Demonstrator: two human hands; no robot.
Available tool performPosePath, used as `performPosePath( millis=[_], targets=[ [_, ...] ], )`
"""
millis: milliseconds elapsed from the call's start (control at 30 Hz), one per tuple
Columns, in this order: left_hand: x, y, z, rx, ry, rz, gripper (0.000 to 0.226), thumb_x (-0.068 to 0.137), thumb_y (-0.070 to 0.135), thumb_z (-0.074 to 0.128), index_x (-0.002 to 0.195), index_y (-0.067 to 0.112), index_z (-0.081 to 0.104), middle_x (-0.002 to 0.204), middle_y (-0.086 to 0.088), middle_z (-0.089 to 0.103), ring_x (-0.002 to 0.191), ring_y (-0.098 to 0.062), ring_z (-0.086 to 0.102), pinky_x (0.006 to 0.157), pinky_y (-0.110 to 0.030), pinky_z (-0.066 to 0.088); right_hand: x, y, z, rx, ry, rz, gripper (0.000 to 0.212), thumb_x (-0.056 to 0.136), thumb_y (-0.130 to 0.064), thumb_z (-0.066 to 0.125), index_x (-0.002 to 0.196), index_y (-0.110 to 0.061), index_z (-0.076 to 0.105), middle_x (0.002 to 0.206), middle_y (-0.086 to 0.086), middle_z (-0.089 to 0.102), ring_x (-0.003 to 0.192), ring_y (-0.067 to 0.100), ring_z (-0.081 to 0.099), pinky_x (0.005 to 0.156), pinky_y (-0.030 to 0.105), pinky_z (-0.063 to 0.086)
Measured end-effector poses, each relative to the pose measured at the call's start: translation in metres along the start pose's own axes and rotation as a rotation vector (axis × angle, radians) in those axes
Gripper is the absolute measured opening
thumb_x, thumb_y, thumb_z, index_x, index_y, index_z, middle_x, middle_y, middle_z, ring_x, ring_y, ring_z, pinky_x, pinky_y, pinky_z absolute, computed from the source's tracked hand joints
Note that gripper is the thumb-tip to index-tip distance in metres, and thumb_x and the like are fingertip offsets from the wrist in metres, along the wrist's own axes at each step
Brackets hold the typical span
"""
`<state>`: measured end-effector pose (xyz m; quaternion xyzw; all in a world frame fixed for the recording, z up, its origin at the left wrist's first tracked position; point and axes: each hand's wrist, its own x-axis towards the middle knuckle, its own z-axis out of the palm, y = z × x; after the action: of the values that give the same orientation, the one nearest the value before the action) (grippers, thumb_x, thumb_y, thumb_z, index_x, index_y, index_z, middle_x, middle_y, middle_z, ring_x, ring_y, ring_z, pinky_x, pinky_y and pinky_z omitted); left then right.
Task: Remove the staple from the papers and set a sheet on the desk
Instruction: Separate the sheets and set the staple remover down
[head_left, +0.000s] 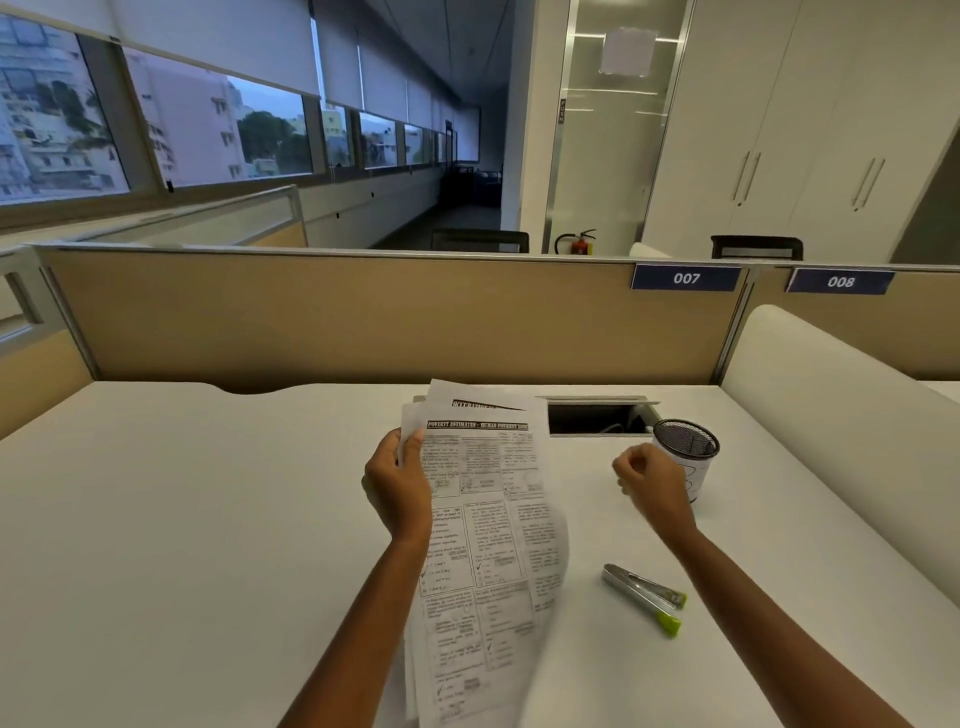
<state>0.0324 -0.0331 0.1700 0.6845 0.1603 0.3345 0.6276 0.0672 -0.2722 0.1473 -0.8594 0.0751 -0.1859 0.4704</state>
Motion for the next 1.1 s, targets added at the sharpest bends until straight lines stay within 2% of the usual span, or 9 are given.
performPosePath(
  millis=[133,300,433,533,633,700,800,1000,1100],
  targets=[
    [0.006,-0.011,0.008,0.006,0.008,0.007,0.017,0.088,0.022,0.052,0.077,0.009,0.054,0.091,-0.016,0.068,0.073,-0.025,0.062,0.06,-0.02,0.049,0.031,0.027,-0.013,0.027,0.081,0.157,0.014,0.082,-0.002,0.049,0.069,-0.002,0.053,0.06,0.013,0.054,0.057,0.026,0.053,0.048,0.017,0.043],
    [0.011,-0.02,0.017,0.0,0.011,0.018,0.017,0.087,0.022,0.052,0.077,0.008,0.054,0.087,-0.011,0.065,0.071,-0.025,0.062,0.058,-0.019,0.048,0.074,0.047,-0.025,-0.125,0.147,0.224,0.025,0.08,-0.004,0.045,0.057,0.0,0.052,0.062,0.02,0.052,0.063,0.029,0.049,0.061,0.031,0.036],
    [0.013,-0.023,0.022,-0.015,0.013,0.031,0.016,0.087,0.021,0.053,0.077,0.008,0.054,0.085,-0.009,0.063,0.069,-0.025,0.061,0.056,-0.018,0.047,0.098,0.055,-0.032,-0.161,0.224,0.302,0.025,0.08,-0.003,0.045,0.075,0.016,0.061,0.079,0.03,0.062,0.082,0.041,0.058,0.063,0.031,0.035],
    [0.015,-0.024,0.023,-0.024,0.009,0.039,0.017,0.087,0.02,0.053,0.076,0.007,0.055,0.083,-0.01,0.064,0.065,-0.019,0.06,0.054,-0.019,0.047,0.11,0.054,-0.035,-0.172,0.273,0.324,0.025,0.082,-0.001,0.045,0.082,0.016,0.063,0.08,0.027,0.061,0.087,0.044,0.058,0.065,0.034,0.039],
    [0.016,-0.026,0.024,-0.036,0.009,0.034,0.015,0.087,0.022,0.053,0.078,0.01,0.056,0.083,-0.008,0.064,0.065,-0.015,0.061,0.049,-0.016,0.049,0.119,0.055,-0.039,-0.178,0.308,0.332,0.027,0.083,-0.001,0.044,0.085,0.015,0.066,0.09,0.033,0.067,0.088,0.044,0.061,0.077,0.04,0.049],
    [0.017,-0.028,0.023,-0.041,0.012,0.034,0.015,0.087,0.022,0.053,0.077,0.011,0.056,0.082,-0.008,0.064,0.065,-0.013,0.061,0.045,-0.009,0.049,0.119,0.055,-0.042,-0.169,0.332,0.337,0.027,0.082,-0.001,0.045,0.085,0.014,0.068,0.091,0.033,0.067,0.089,0.043,0.062,0.081,0.04,0.049],
    [0.017,-0.028,0.022,-0.052,0.016,0.021,0.016,0.087,0.022,0.053,0.076,0.01,0.056,0.08,-0.009,0.064,0.066,-0.02,0.062,0.045,-0.01,0.05,0.116,0.054,-0.045,-0.154,0.348,0.323,0.024,0.084,-0.005,0.052,0.088,0.01,0.069,0.094,0.03,0.068,0.094,0.042,0.061,0.084,0.037,0.047],
    [0.013,-0.024,0.018,-0.085,0.011,0.004,0.016,0.087,0.021,0.053,0.076,0.01,0.056,0.076,-0.006,0.063,0.064,-0.015,0.061,0.043,-0.006,0.048,0.103,0.056,-0.05,-0.054,0.343,0.333,0.023,0.083,-0.003,0.051,0.083,0.012,0.067,0.079,0.027,0.064,0.084,0.037,0.061,0.073,0.032,0.043],
    [0.012,-0.021,0.015,-0.08,0.007,0.005,0.016,0.087,0.022,0.053,0.078,0.01,0.057,0.079,-0.008,0.064,0.064,-0.014,0.061,0.043,-0.006,0.048,0.098,0.056,-0.052,-0.057,0.346,0.32,0.024,0.083,-0.005,0.05,0.086,0.012,0.067,0.087,0.028,0.068,0.085,0.036,0.06,0.077,0.037,0.047]
  ],
)
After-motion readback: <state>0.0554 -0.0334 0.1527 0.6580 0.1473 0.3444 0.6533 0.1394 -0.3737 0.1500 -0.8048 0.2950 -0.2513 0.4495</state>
